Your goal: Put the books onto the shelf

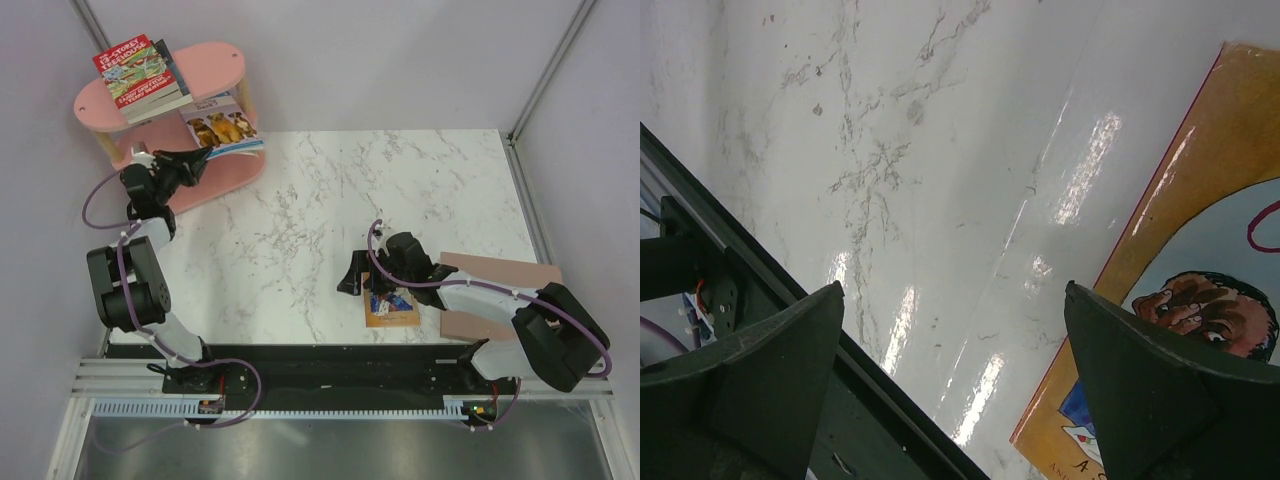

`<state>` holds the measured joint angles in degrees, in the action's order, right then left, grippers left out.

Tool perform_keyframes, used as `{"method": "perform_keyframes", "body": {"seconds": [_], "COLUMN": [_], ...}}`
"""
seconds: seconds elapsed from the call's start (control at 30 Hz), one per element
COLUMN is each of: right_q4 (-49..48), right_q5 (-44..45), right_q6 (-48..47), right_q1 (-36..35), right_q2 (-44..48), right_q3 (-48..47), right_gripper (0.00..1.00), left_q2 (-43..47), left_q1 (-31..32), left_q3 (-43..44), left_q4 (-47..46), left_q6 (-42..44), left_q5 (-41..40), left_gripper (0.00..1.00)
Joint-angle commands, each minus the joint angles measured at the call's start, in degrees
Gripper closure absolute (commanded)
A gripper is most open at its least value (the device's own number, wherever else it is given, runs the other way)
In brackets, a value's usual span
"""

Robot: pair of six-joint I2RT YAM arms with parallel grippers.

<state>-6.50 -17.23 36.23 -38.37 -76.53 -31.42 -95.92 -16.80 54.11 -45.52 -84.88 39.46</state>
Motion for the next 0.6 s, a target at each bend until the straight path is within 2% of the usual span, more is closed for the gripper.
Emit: {"method": "perform_keyframes", "body": {"seconds": [0.0,0.07,0.37,0.43,0.57], "right_q4": [-1.85,-1.85,-1.94,-1.94,-1.94], "right_q5": [0.89,0.97,1.06,1.15,0.98], "right_q6": [0.25,0.33,0.51,0.6,0.77], "right_q1": [-0.3,-0.39,-0.39,-0.3,-0.3], "right_q2": [1.39,1.56,1.82,1.91,2.0], "right_q3": [0.13,0.39,0.75,0.92,1.1], "right_gripper": [0.02,0.02,0.02,0.02,0.02], "left_q2": [0.21,0.03,-1.82,-1.99,-2.43], "left_q1": [-0.08,-0.17,-0.17,-0.17,0.01], "left_q3": [6.09,8.89,12.43,12.6,15.23], "left_q4": [3.14,7.98,11.5,11.94,16.24], "left_q6": [5.67,7.09,8.67,9.2,11.58], "left_q5": [-1.85,-2.19,-2.98,-3.51,-4.04], "left_gripper": [0.98,0.98,0.98,0.93,0.93]}}
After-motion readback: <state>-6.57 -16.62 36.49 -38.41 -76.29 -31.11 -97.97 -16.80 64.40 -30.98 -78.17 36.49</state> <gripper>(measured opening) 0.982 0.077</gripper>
